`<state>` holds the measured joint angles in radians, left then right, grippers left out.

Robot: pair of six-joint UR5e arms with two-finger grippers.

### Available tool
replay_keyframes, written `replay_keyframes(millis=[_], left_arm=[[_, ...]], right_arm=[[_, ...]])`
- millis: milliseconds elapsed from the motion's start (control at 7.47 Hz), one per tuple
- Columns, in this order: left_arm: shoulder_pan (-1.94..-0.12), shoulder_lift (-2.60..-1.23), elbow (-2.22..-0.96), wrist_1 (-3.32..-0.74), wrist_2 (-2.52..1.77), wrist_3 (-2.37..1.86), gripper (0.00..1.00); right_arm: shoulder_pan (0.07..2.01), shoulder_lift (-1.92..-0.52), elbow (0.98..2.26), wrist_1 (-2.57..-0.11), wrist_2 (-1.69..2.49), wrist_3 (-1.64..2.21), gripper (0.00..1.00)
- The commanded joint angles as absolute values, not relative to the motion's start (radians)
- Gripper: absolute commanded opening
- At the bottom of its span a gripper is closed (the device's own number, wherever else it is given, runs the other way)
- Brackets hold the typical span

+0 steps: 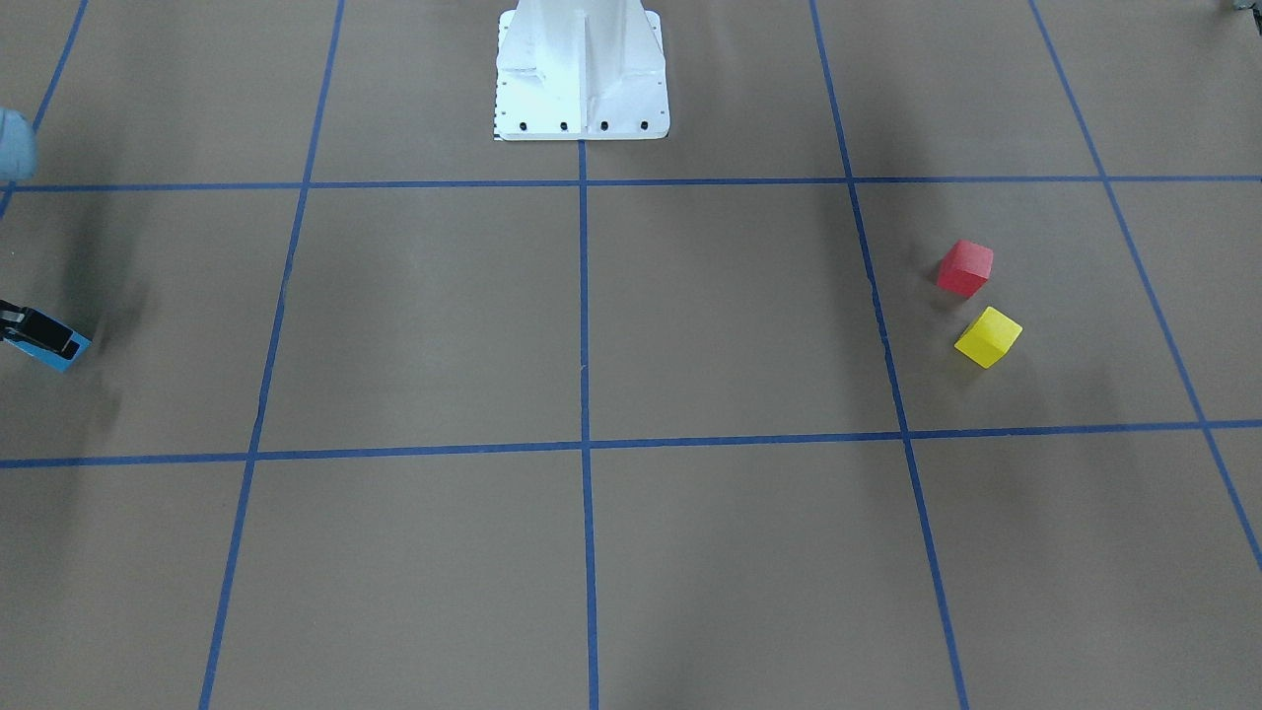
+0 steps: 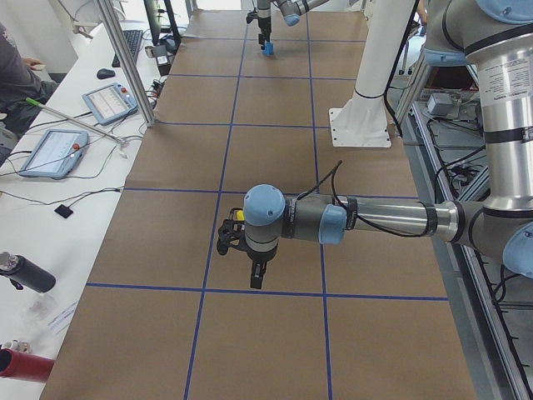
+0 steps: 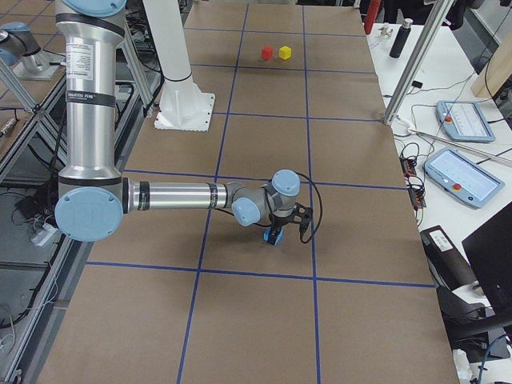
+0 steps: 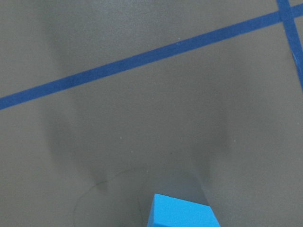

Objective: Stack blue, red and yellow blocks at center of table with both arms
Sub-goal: 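Lower the right gripper onto the blue cube and close on it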

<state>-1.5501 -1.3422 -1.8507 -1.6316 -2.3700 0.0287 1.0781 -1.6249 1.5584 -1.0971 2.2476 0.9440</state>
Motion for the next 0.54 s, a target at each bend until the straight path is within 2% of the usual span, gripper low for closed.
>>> replay_keyframes(millis=[0,134,268,402], left_arm=[[-1.551,-1.342,-1.852,-1.632,-2.37,0.029,1.0],[-1.551,-1.342,-1.852,-1.632,-2.37,0.029,1.0],[-1.551,-1.342,-1.853,-1.632,-2.37,0.029,1.0],[-1.551,-1.342,-1.853,-1.632,-2.372,0.028,1.0]], right_arm=[[1.063,-1.631,1.554,-1.098,2.24,0.953,0.8],[1.063,-1.629,1.552,-1.101,2.24,0.963,0.3],[1.063,-1.621,1.548,-1.106,2.241,0.968,0.0],[1.063,-1.62,1.551,-1.108,2.246,0.968,0.0]])
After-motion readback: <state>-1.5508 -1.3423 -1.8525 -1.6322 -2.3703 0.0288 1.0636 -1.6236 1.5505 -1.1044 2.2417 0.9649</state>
